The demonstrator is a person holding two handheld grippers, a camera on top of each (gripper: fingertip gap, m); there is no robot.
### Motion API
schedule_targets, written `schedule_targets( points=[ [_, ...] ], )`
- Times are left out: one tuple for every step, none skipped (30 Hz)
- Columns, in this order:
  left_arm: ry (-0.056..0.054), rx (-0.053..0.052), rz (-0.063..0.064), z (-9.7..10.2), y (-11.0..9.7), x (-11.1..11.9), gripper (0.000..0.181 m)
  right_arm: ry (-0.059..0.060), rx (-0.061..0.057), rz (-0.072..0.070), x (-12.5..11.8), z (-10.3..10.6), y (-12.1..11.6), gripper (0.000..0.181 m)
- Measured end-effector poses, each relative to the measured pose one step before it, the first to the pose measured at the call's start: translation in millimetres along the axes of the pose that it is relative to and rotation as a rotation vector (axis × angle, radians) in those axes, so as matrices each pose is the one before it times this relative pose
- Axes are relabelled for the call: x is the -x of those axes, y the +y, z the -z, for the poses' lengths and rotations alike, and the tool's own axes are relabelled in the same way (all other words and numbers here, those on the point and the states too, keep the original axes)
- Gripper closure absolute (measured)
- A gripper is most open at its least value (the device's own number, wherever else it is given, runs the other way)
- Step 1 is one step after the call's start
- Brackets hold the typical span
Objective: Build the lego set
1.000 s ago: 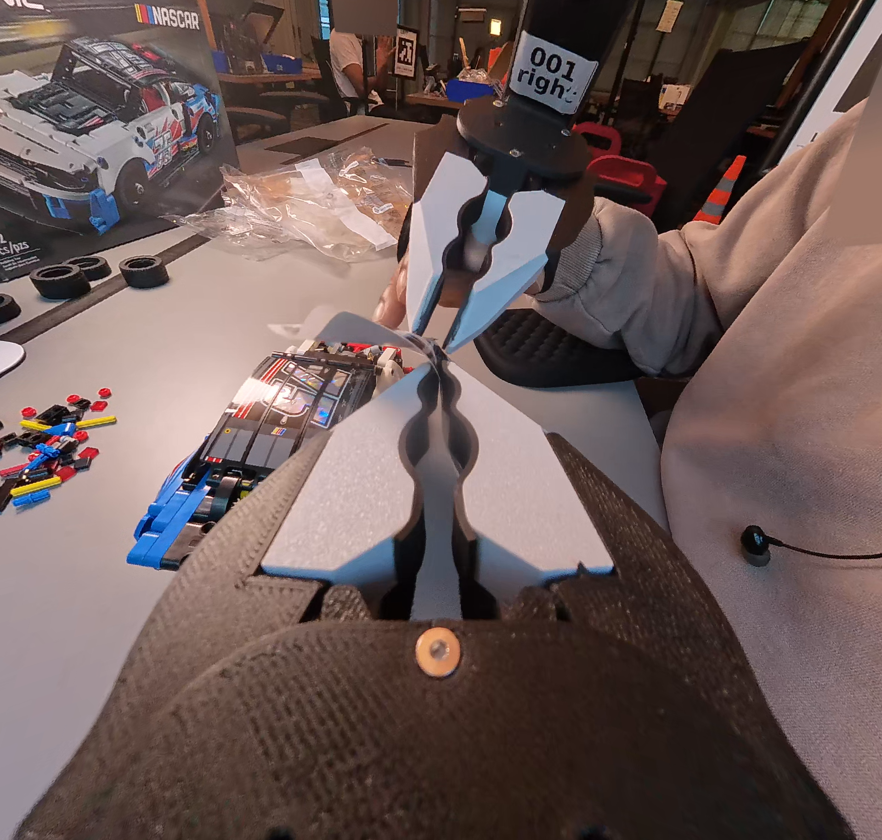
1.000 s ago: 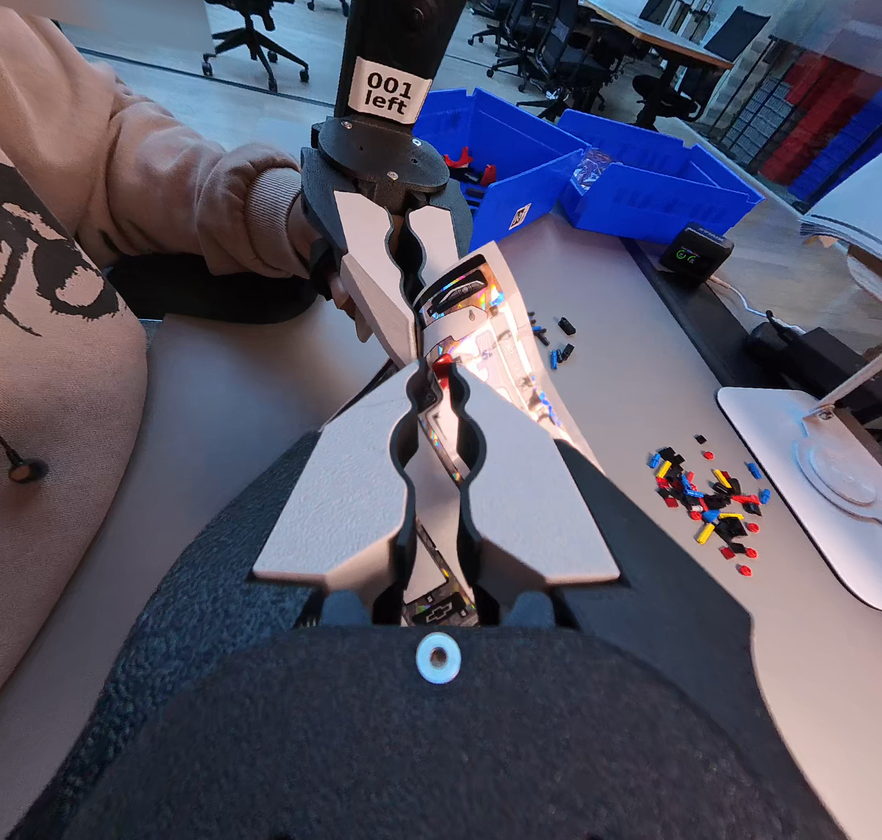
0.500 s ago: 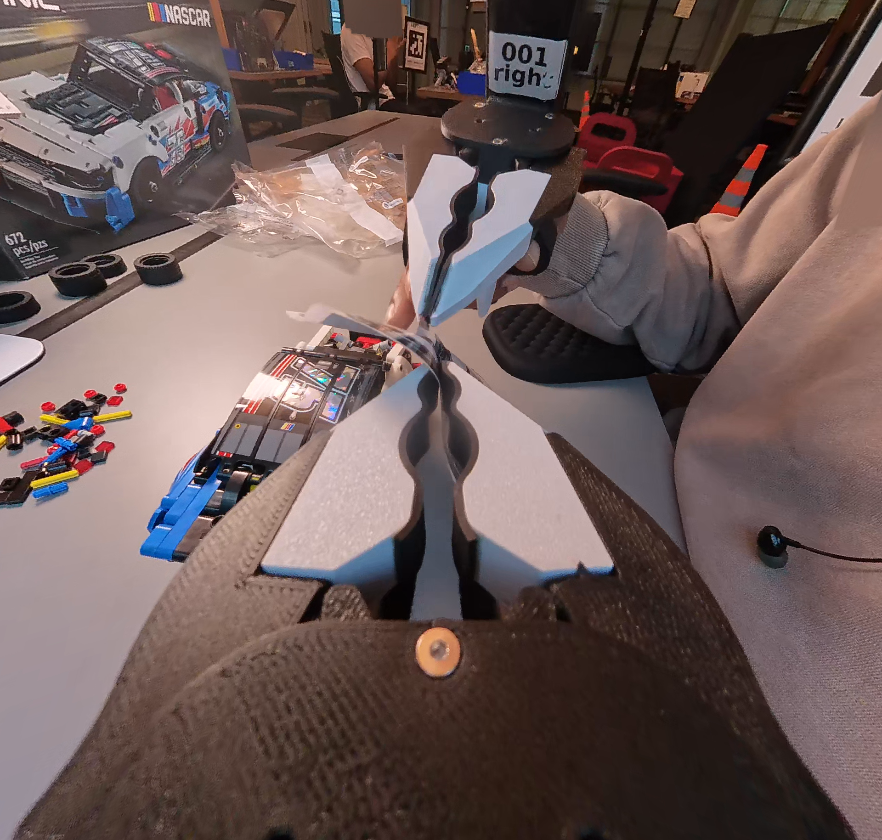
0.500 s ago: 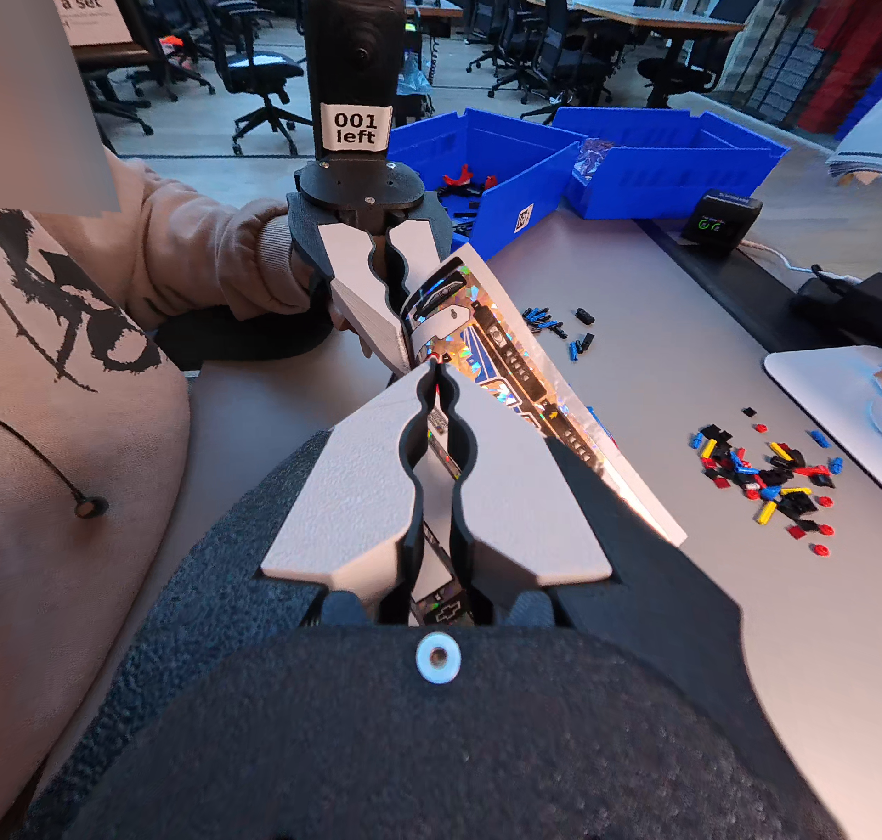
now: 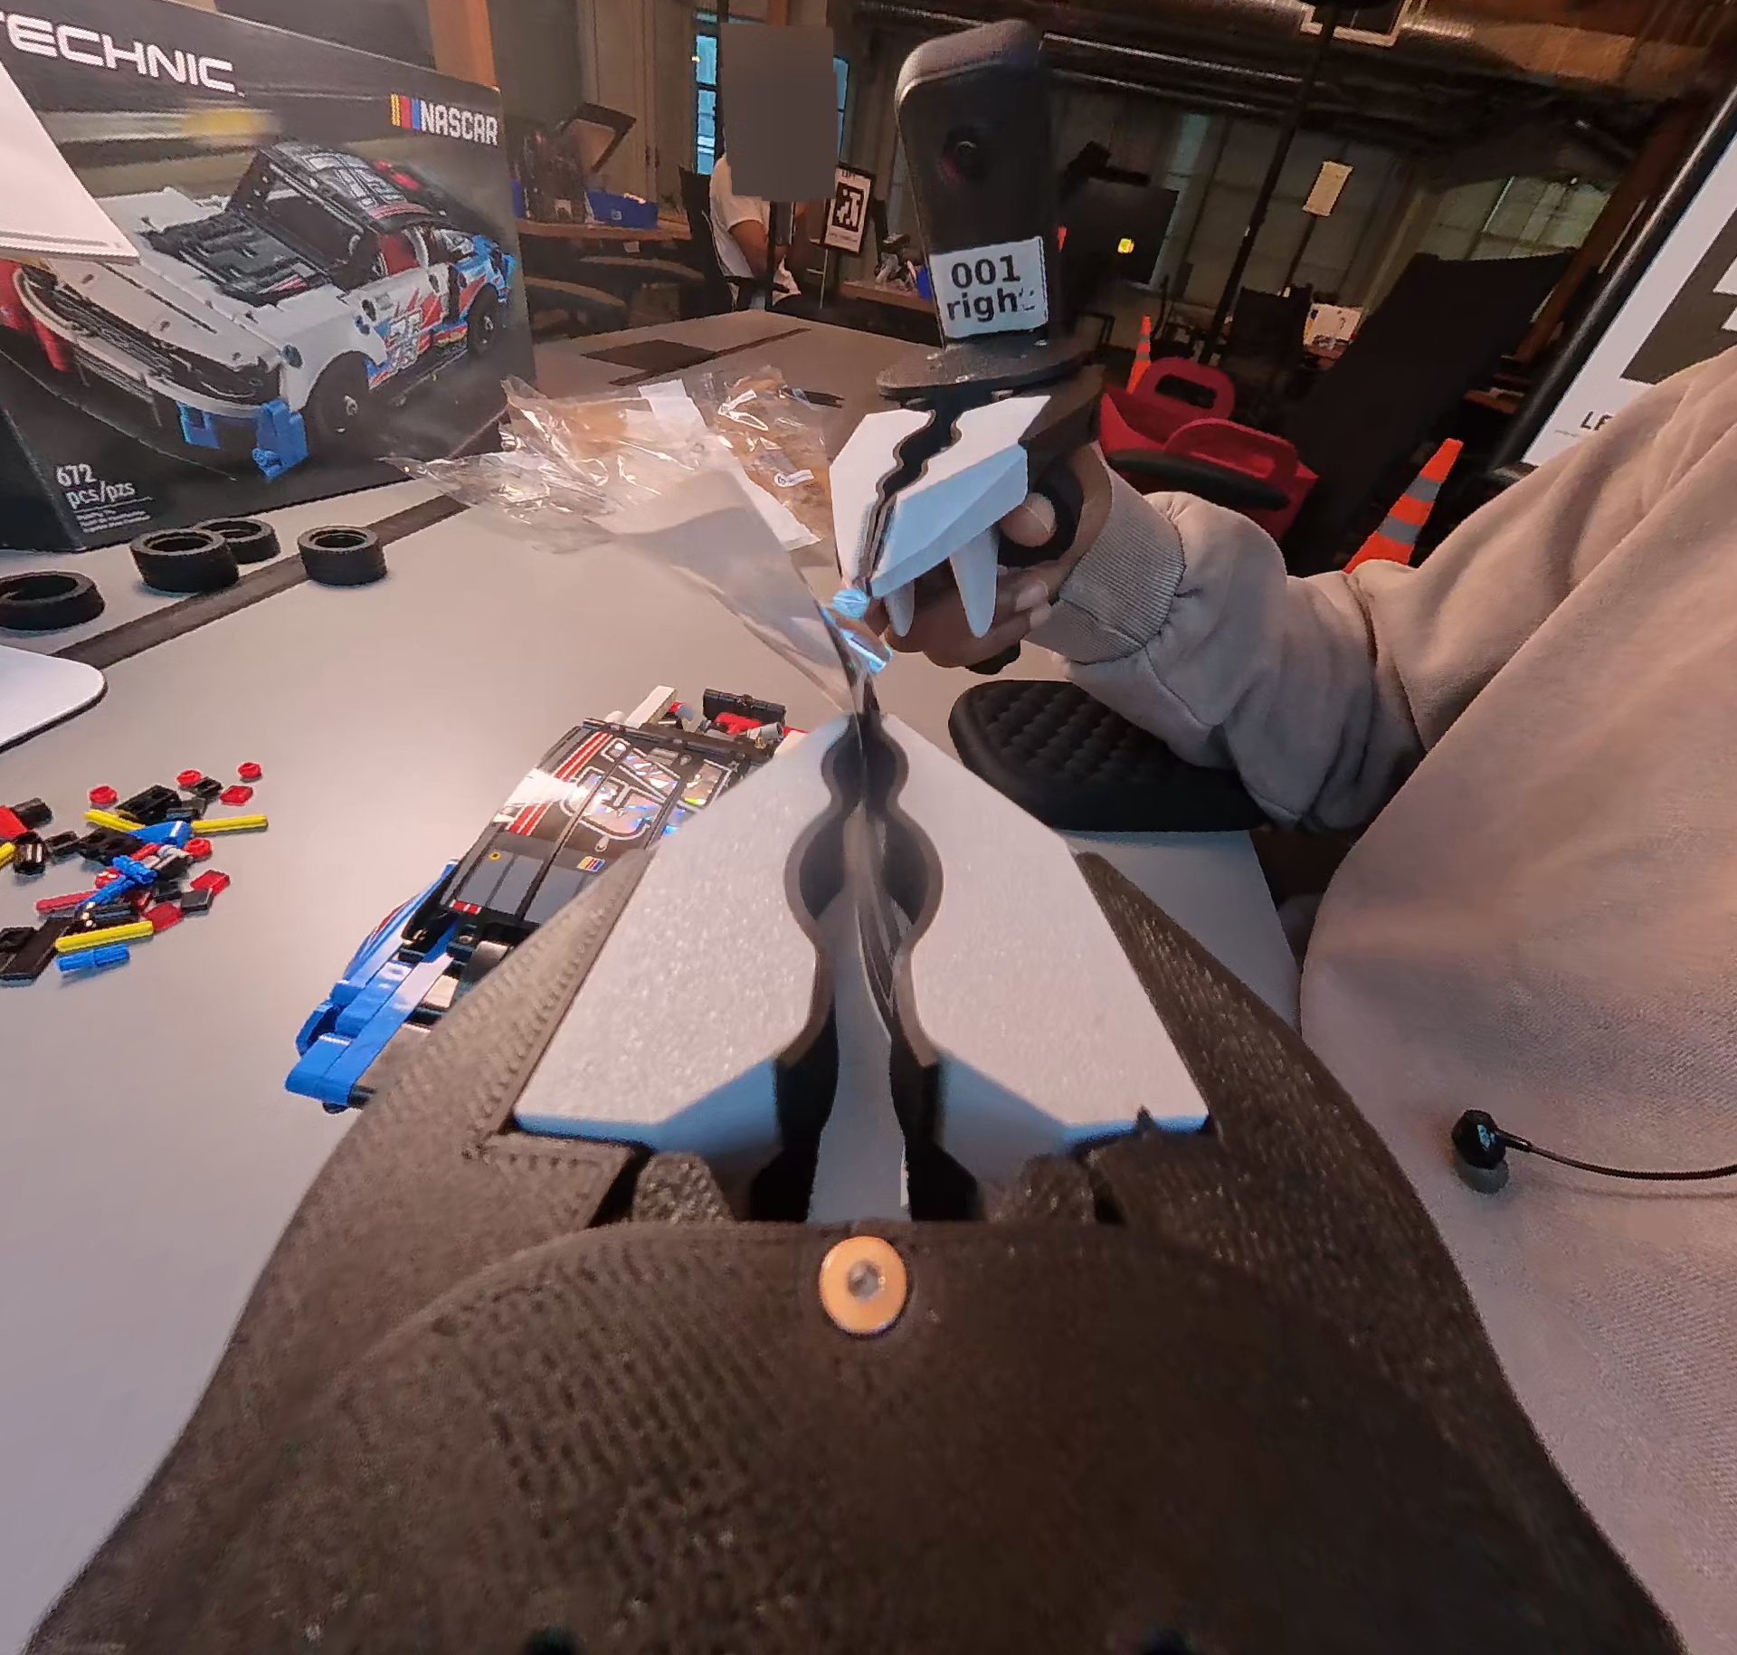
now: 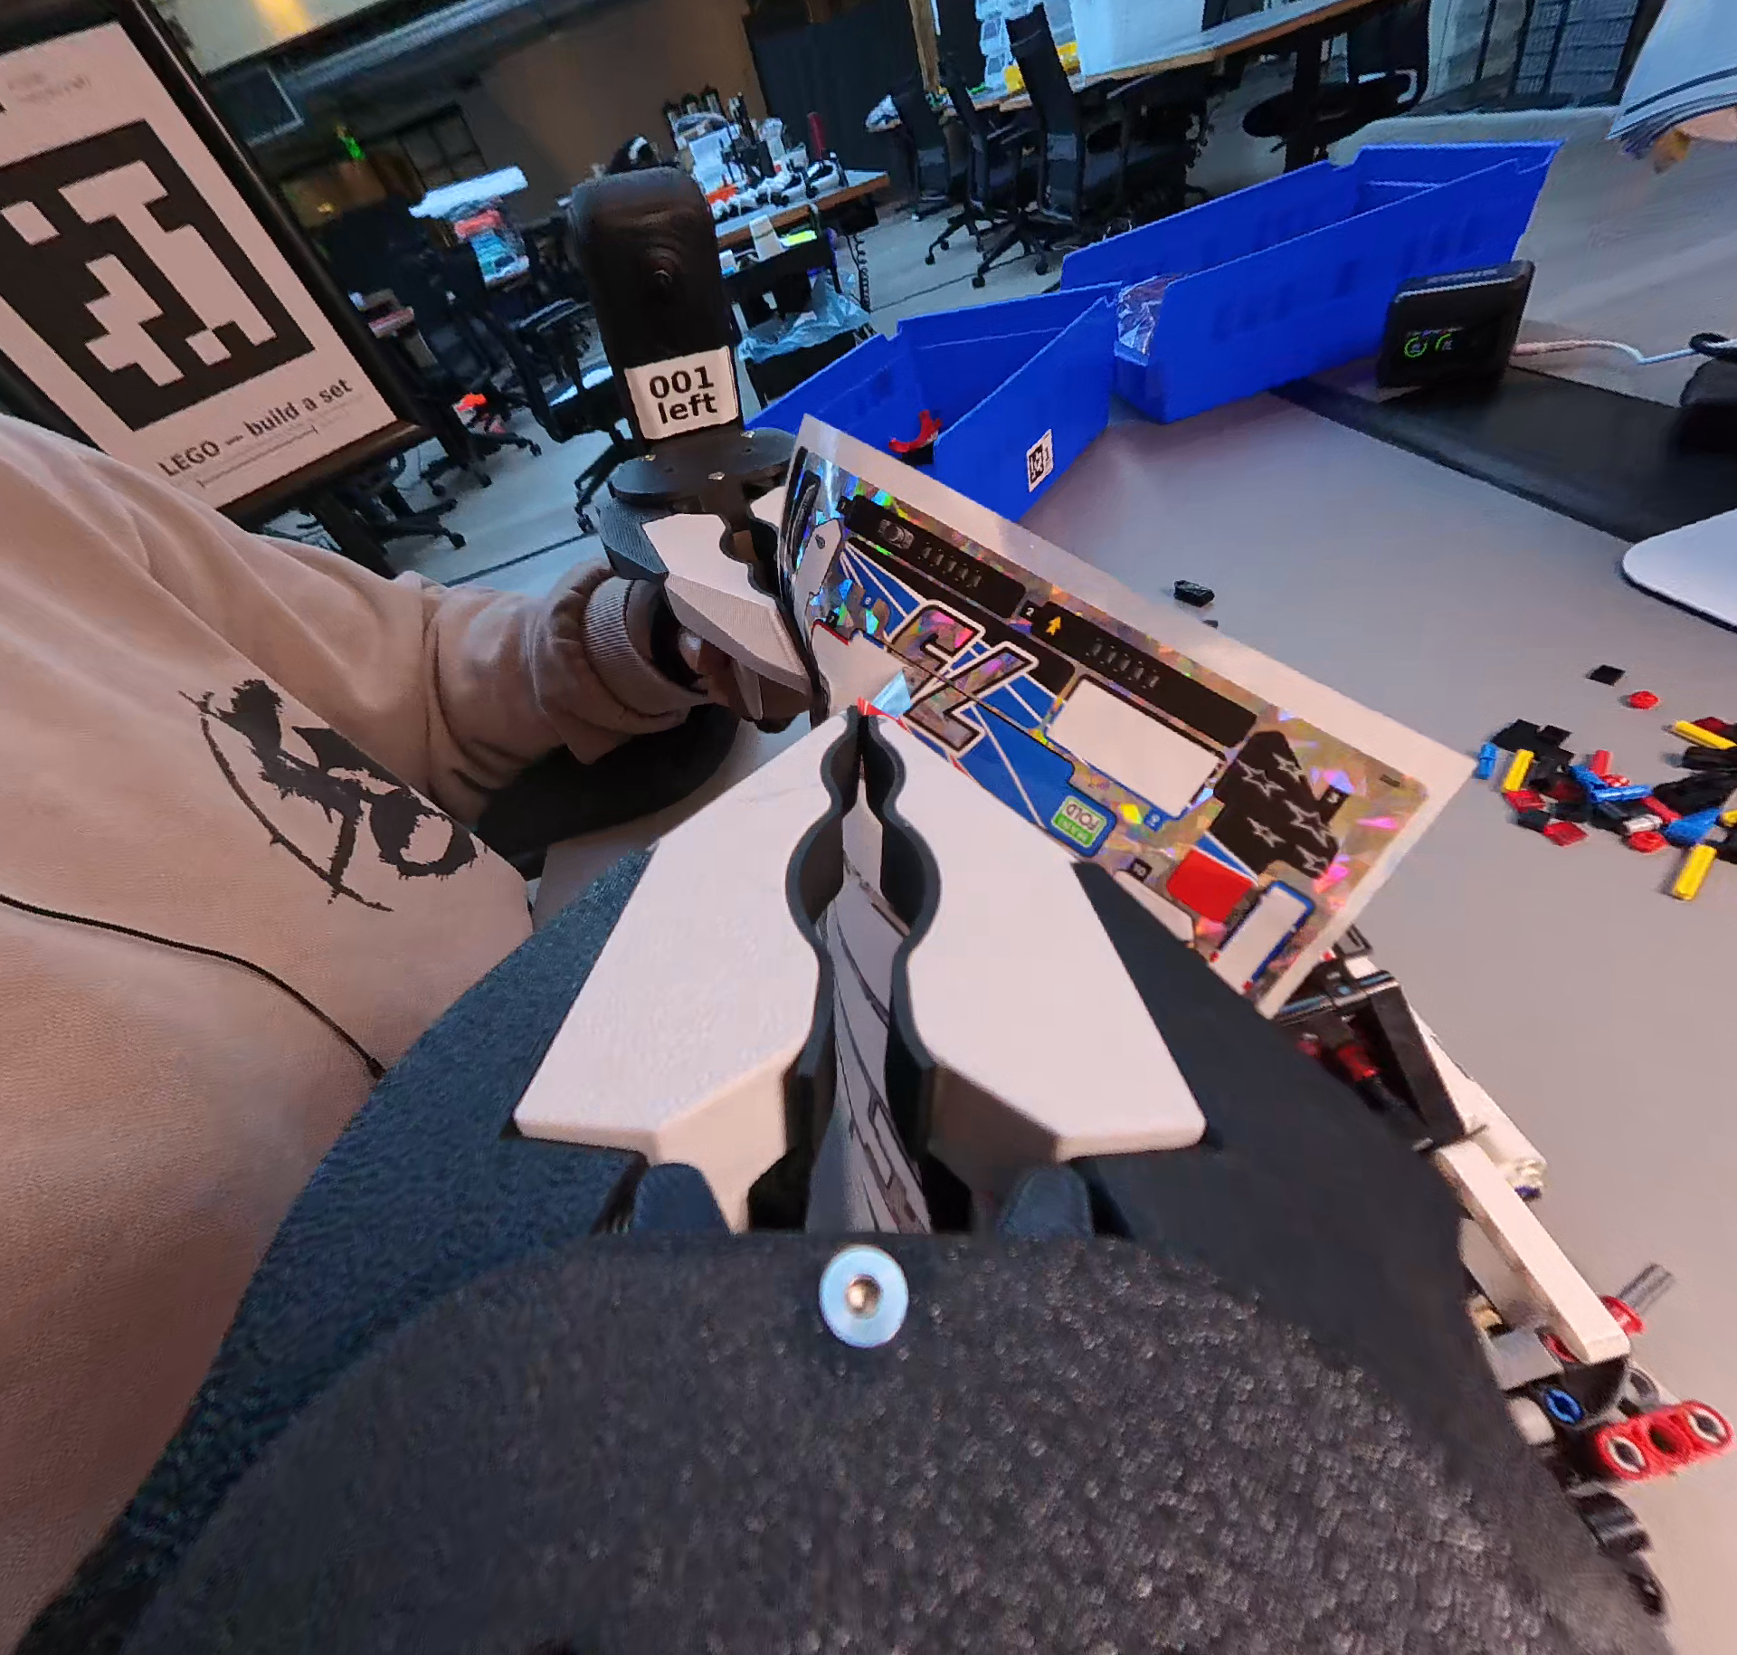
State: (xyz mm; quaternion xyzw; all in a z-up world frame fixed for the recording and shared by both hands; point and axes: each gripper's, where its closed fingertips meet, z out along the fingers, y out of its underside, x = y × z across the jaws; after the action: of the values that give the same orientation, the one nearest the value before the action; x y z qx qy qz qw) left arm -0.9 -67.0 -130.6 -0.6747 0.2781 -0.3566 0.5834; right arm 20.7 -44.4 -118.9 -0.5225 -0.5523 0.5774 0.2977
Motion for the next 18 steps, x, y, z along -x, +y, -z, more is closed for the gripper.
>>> schedule_targets(
  points=[
    [-0.0009, -0.0042, -0.0011, 0.36, -1.11, -0.05, 0.181, -0.0069, -0.0114, -0.0083, 0.52, 1.39, -1.33, 0.181],
    [-0.0004, -0.0019, -0.0034, 0.02, -0.58, -0.28, 0.181, -0.005, -0.0089, -0.0093, 0.25, 1.05, -1.01, 0.181],
    [0.001, -0.0016, -0.0032, -0.12, -0.42, -0.6, 0.181, -0.0057, -0.0098, -0.0079, 0.42, 0.76, -1.25, 0.181],
    [0.0013, -0.0011, -0.0022, -0.31, -0.26, -0.73, 0.181, -0.0057, -0.0084, -0.0078, 0.42, 0.63, -1.0, 0.181],
    [-0.0006, -0.0002, -0.0023, -0.31, -0.16, -0.38, 0.181, -0.007, -0.0056, -0.0078, 0.58, 0.5, -0.57, 0.181],
    [0.0, 0.0006, -0.0019, -0.15, -0.06, -0.29, 0.181, -0.0069, -0.003, -0.0089, 0.38, 0.25, -0.25, 0.179],
    [0.0001, -0.0009, -0.0008, -0.02, -0.19, -0.19, 0.181, -0.0036, -0.002, -0.0069, 0.05, 0.22, -0.04, 0.179],
    [-0.0006, -0.0026, -0.0004, 0.17, -0.52, -0.04, 0.181, -0.0013, -0.0034, -0.0021, -0.16, 0.18, -0.18, 0.179],
    [0.0004, -0.0012, -0.0001, 0.21, -0.34, -0.12, 0.181, -0.0025, -0.0025, -0.0002, 0.09, 0.18, -0.09, 0.179],
    [-0.0001, -0.0004, -0.0011, 0.11, -0.32, -0.11, 0.181, -0.0005, 0.0008, 0.0, 0.0, 0.03, 0.29, 0.179],
    [-0.0016, -0.0006, -0.0022, 0.13, -0.22, -0.03, 0.181, 0.0001, 0.0015, 0.0024, -0.04, -0.06, 0.25, 0.179],
    [-0.0014, 0.0, -0.0016, 0.03, -0.24, -0.09, 0.181, -0.0014, -0.001, 0.0034, 0.5, -0.13, -0.16, 0.178],
    [-0.0005, -0.0001, -0.0007, -0.02, -0.19, -0.04, 0.181, -0.0036, -0.0015, 0.0029, 0.82, -0.03, -0.34, 0.176],
    [-0.0002, -0.0001, 0.0001, -0.02, -0.09, -0.13, 0.181, -0.0033, -0.001, 0.0019, 0.71, 0.08, -0.42, 0.175],
    [-0.0008, 0.0001, 0.0002, 0.07, 0.03, 0.01, 0.181, -0.0011, -0.001, 0.0033, 0.48, 0.0, -0.37, 0.175],
    [-0.0012, -0.0004, -0.0007, 0.04, -0.14, 0.13, 0.181, -0.0009, 0.0001, 0.0039, 0.43, 0.17, -0.2, 0.174],
    [-0.0016, -0.0003, -0.0005, 0.12, -0.03, 0.24, 0.181, -0.0004, 0.0009, 0.0043, 0.38, -0.13, 0.0, 0.174],
    [-0.0005, -0.0001, -0.0001, 0.14, -0.1, 0.04, 0.181, 0.0004, -0.0001, 0.0059, 0.44, -0.08, -0.14, 0.174]
  ],
)
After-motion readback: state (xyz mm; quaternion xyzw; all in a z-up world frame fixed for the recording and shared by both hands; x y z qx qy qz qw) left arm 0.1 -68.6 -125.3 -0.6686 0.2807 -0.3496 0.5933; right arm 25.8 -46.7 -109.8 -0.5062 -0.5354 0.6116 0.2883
